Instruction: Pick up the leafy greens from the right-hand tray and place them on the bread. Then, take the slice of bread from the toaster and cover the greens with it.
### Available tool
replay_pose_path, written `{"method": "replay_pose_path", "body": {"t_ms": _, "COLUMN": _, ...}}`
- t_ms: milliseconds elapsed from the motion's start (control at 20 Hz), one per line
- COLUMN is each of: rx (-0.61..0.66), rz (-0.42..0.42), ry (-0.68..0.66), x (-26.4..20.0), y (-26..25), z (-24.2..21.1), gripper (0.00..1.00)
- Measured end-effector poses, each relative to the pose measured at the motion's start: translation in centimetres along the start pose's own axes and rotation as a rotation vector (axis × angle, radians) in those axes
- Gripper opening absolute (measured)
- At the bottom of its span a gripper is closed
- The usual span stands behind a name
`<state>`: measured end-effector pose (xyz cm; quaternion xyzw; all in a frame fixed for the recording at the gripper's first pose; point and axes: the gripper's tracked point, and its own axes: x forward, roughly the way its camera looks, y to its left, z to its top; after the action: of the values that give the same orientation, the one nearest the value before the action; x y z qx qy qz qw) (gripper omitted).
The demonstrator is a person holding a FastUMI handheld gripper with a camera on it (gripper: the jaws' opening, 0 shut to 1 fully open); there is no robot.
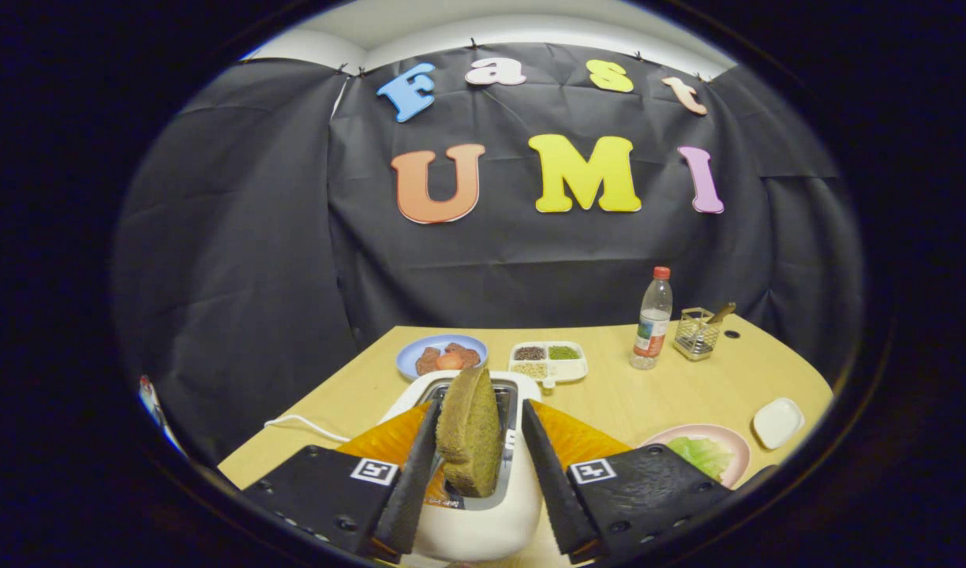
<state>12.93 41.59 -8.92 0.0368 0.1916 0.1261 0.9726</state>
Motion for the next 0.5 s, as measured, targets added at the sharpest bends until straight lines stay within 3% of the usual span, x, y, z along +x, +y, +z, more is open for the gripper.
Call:
{"method": "replay_pose_path", "body": {"t_ms": 200, "rx": 0.042, "rz": 0.018, "ry": 0.016, "x": 0.6, "y": 0.2, "z": 0.0, "gripper": 0.19}}
{"method": "replay_pose_path", "body": {"t_ms": 300, "rx": 0.057, "rz": 0.030, "ry": 0.006, "x": 0.3, "y": 0.0, "z": 0.7, "gripper": 0.16}}
{"method": "replay_pose_path", "body": {"t_ms": 350, "rx": 0.057, "rz": 0.047, "ry": 0.004, "x": 0.2, "y": 0.2, "z": 0.9, "gripper": 0.08}}
{"method": "replay_pose_path", "body": {"t_ms": 500, "rx": 0.076, "rz": 0.084, "ry": -0.039, "x": -1.0, "y": 0.2, "z": 2.8, "gripper": 0.08}}
